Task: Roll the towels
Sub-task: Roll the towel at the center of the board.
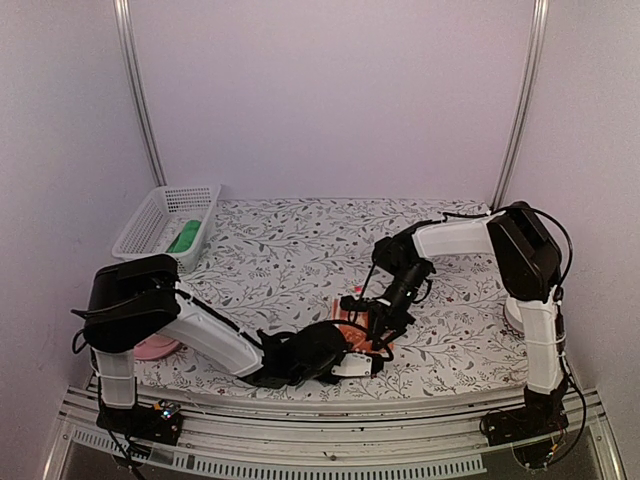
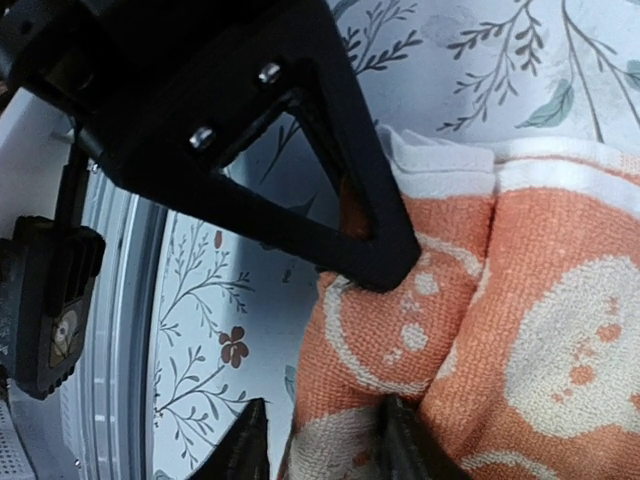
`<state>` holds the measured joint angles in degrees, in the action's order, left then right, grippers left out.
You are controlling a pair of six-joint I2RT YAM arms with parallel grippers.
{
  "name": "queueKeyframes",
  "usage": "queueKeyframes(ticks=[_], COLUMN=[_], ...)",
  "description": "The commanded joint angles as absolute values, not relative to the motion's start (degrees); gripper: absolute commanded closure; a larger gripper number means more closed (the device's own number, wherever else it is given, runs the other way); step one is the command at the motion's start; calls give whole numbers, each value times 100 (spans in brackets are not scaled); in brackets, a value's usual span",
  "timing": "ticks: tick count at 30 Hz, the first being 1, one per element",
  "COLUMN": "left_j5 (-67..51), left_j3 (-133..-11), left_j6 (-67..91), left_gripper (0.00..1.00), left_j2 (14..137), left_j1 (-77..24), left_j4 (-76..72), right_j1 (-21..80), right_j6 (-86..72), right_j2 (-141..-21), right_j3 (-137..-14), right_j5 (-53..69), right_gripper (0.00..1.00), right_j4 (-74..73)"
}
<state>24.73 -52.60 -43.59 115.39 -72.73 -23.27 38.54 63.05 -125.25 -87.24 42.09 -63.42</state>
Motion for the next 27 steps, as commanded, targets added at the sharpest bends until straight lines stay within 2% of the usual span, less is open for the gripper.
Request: queueKeyframes(ticks=[1, 5, 9, 13, 21, 27], left_j5=[1645, 939, 107, -640, -1923, -2589], left_j3=[-5433, -5815, -6409, -7029, -8008, -8339], left_j6=[-3765, -3151, -2796, -2551, -2226, -2121], left_gripper=[100, 100, 100, 100, 100, 100], left_j2=[11592, 11421, 11458, 11651, 12217, 12413], left_j1=[-7210, -7019, -6765, -6491, -5996, -5627], left_j4=[-913, -30, 847, 1621, 2738, 3024], right_j1=[3797, 3581, 3389, 3273, 3164, 3585], right_j6=[6268, 6182, 6128, 6271, 7036, 7221], right_j2=[-11970, -11086, -10009, -9089, -7371, -6952], right_j3=[-8336, -7744, -6894, -5834, -4105, -3578], right_j5=[3694, 3480, 3002, 2650, 2707, 2513], right_gripper=[51, 37, 31, 28, 21, 20], right_j4=[-5856, -5090, -4022, -3207, -2359, -1976])
